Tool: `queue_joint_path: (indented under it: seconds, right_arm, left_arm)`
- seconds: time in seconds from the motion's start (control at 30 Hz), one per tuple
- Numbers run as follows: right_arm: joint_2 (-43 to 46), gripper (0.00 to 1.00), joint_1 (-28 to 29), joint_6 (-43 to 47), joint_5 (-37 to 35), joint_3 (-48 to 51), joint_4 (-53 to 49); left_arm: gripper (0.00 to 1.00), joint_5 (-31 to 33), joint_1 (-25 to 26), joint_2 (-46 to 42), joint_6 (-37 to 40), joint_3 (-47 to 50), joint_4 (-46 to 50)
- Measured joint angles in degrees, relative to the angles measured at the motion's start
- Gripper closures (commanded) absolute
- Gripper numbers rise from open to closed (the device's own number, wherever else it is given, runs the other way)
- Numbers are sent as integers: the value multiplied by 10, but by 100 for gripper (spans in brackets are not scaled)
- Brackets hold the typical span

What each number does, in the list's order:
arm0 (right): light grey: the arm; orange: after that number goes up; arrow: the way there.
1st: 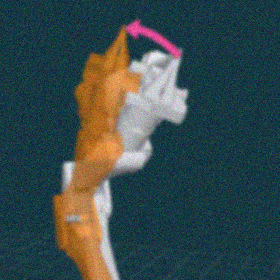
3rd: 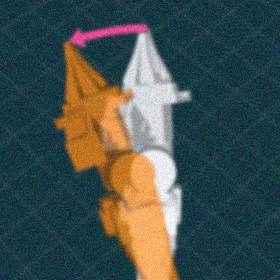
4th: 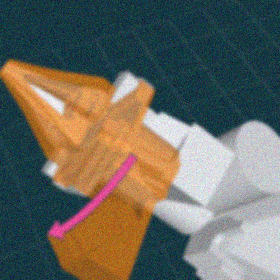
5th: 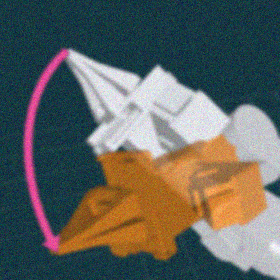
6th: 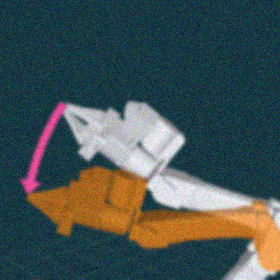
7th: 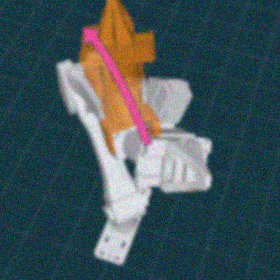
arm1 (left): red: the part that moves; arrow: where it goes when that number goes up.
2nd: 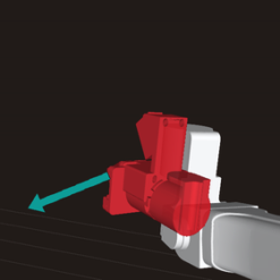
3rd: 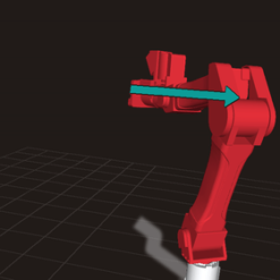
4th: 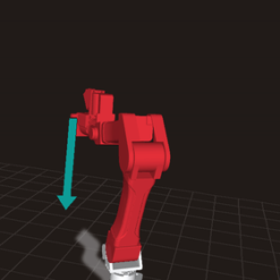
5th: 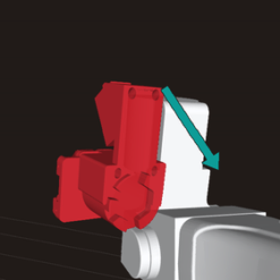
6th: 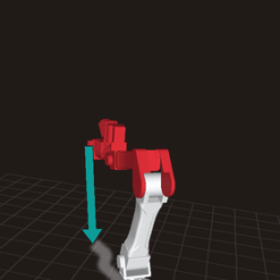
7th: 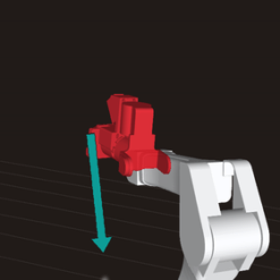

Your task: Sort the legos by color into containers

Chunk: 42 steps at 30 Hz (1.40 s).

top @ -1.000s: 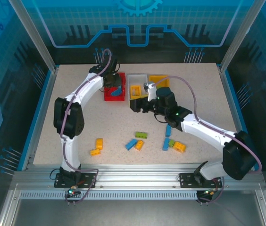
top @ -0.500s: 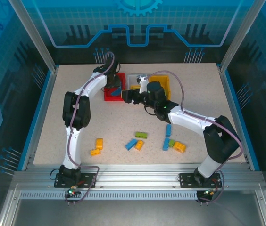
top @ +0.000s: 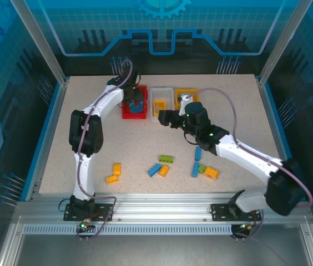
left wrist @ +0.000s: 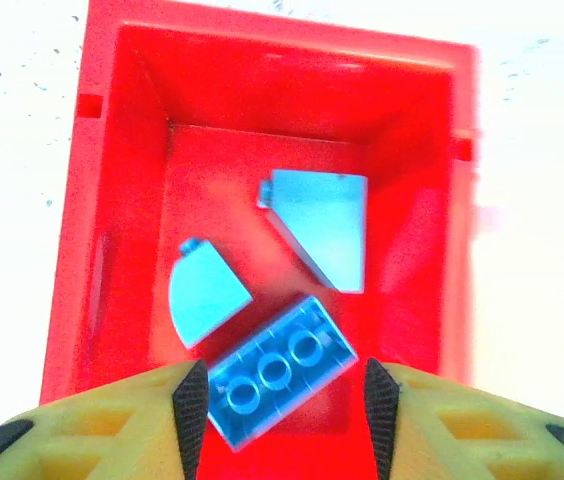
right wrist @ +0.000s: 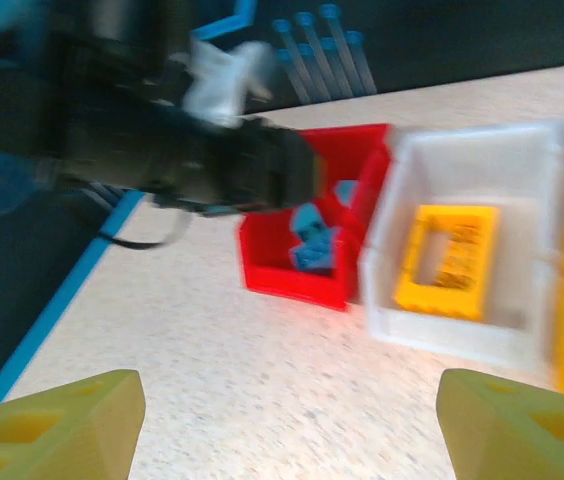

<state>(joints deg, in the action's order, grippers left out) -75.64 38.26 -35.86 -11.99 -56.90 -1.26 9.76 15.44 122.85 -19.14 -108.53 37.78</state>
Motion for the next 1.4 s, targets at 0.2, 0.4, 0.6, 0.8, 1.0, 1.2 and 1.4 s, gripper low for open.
queue_joint_path:
  seconds: [0.2, 0.4, 0.6, 0.8, 1.0, 1.2, 1.4]
  right_arm:
    - [54, 20, -1, -170, -92, -29, -354]
    - [166, 18, -17, -356, -52, 71, -551]
    - [195, 18, -78, -562, 78, 167, -548]
    - [156, 5, -96, -670, 115, 147, -514]
    - [142, 4, -129, -742, 156, 184, -442]
    - [128, 4, -162, -770, 172, 207, -415]
    - [112, 9, -222, -770, 175, 235, -383]
  left_arm:
    - [49, -32, 76, -209, -37, 169, -70]
    - [46, -70, 239, -371, -80, 376, -178]
    - [46, -86, 353, -427, -106, 538, -251]
    - [46, -83, 397, -437, -127, 559, -273]
    - [46, -80, 399, -439, -136, 556, -282]
    - [46, -79, 399, -439, -136, 530, -280]
    - [46, -79, 402, -439, -136, 519, -280]
